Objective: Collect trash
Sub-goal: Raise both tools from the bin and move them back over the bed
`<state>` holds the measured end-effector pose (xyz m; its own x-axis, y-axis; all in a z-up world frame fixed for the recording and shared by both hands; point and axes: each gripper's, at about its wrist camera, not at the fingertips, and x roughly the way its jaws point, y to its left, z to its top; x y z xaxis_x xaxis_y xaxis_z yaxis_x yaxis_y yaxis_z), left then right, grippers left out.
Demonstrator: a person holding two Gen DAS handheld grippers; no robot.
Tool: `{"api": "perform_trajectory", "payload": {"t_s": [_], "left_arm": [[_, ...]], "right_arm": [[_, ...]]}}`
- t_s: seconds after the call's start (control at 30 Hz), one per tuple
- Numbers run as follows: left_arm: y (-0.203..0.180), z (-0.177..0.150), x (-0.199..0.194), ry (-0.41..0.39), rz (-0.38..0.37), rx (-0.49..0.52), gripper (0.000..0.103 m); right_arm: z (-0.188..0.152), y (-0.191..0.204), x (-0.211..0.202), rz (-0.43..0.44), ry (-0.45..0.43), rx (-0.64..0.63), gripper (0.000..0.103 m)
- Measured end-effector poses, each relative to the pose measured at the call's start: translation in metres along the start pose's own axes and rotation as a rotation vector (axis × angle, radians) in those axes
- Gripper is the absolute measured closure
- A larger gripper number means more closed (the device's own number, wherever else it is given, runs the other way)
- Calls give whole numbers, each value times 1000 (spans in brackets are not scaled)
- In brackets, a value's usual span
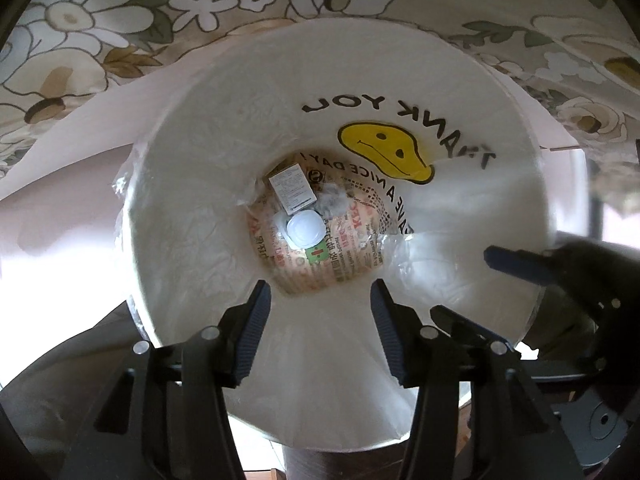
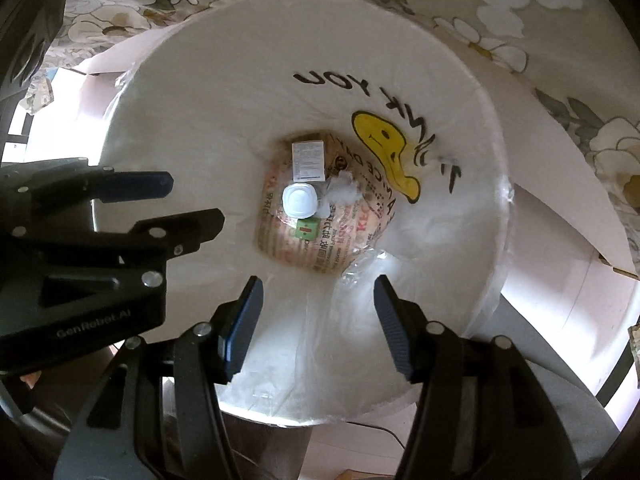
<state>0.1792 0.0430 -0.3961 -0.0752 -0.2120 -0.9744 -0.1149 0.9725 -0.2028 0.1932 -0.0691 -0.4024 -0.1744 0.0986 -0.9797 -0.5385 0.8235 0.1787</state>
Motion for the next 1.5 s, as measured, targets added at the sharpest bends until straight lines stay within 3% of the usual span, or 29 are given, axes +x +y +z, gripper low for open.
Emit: {"api": "perform_trajectory", "payload": {"t_s": [0.27,0.5,0.83,1.17,1.33,1.43,1.5], "left_arm": [[1,-9,-25,-43,7,13,49],[-5,-22,-74,-135,18,67,49],[-11,-29,-194,-334,25,149,49],[-22,-5,-313,-517,93,235,49],[-25,11,-349,-567,150,276,43],[-26,24,-363,-598,188,290,31],[-24,32,-376,-616,200,300,24]], "right_arm": [[-13,6,-26,2,-33,-11,44],[-34,13,-69,3,-93,-59,44],[-51,11,-193,-49,-292,-147,45],[-52,6,-318,-126,-490,-197,45],[-48,1,-373,-172,-578,-229,45],[-39,-3,-398,-189,-617,-233,44],[-31,-7,-416,-218,-653,-230,37]]}}
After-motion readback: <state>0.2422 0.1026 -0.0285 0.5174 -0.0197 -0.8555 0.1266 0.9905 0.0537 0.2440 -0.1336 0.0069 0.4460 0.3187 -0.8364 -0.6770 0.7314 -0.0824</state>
